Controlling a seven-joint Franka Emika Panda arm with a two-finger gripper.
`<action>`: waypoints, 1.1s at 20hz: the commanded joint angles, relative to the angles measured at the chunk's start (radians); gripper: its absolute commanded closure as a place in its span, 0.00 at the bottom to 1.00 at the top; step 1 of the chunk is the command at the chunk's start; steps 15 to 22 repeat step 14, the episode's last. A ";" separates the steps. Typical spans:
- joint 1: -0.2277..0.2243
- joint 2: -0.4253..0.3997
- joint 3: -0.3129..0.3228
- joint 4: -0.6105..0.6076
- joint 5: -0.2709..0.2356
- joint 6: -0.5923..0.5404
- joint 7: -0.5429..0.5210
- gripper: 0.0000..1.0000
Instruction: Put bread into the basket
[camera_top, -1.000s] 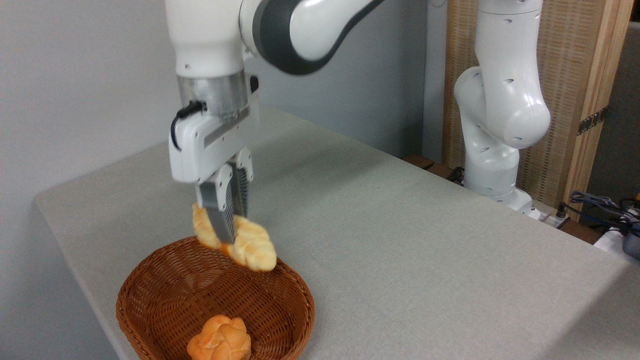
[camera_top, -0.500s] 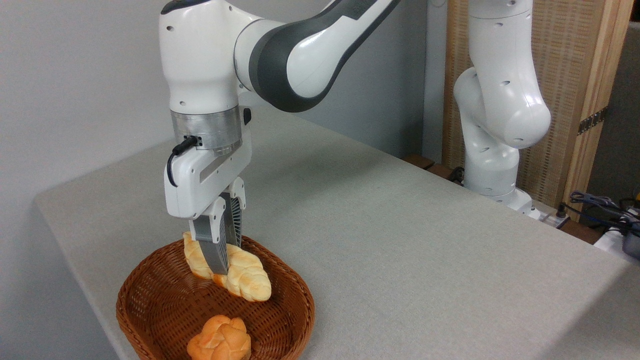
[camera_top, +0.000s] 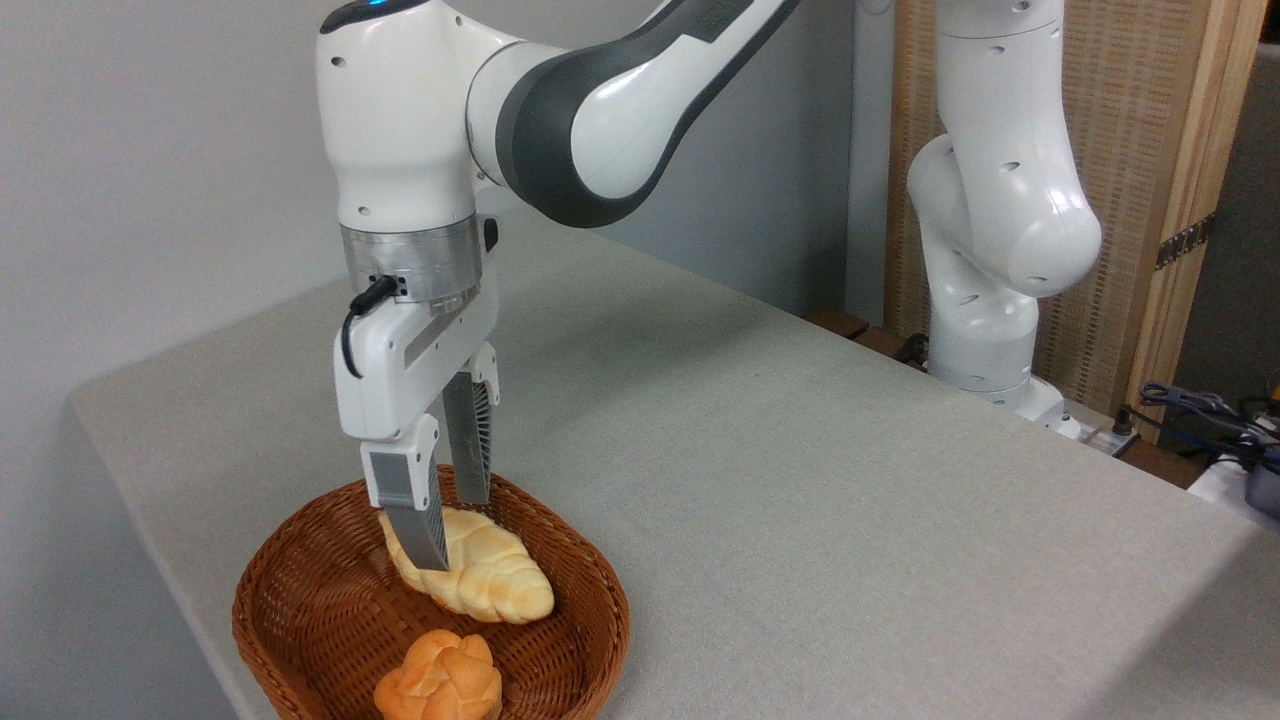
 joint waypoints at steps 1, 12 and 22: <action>-0.006 -0.020 -0.003 0.012 -0.008 -0.017 -0.248 0.00; -0.009 -0.141 -0.011 0.014 -0.002 -0.258 -0.833 0.00; -0.009 -0.144 -0.016 0.024 -0.004 -0.265 -0.838 0.00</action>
